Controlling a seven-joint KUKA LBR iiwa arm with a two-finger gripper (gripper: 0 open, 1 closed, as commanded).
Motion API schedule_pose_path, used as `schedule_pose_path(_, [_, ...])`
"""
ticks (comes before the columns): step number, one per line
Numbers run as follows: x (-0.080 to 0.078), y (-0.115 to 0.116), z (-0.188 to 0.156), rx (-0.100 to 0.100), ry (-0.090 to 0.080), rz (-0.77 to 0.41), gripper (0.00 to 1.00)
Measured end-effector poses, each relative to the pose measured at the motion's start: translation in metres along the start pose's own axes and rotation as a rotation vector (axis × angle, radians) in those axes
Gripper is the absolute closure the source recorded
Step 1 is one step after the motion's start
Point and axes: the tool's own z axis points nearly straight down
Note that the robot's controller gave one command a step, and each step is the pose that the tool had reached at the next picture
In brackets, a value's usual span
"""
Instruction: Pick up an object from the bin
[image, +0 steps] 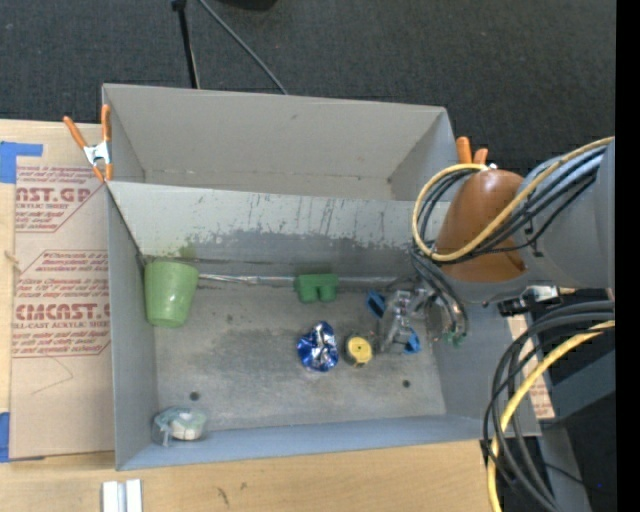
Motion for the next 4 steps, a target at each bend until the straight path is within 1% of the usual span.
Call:
schedule_pose_path(1, [0.000,0.000,0.000,0.001,0.001,-0.001,0.00])
schedule_pose_path(2, [0.000,0.116,-0.001,-0.003,0.001,-0.135,0.00])
schedule_pose_path(3, [0.026,0.134,0.001,0.000,0.004,-0.252,0.00])
schedule_pose_path(4, [0.025,0.134,0.000,0.000,0.002,-0.251,1.00])
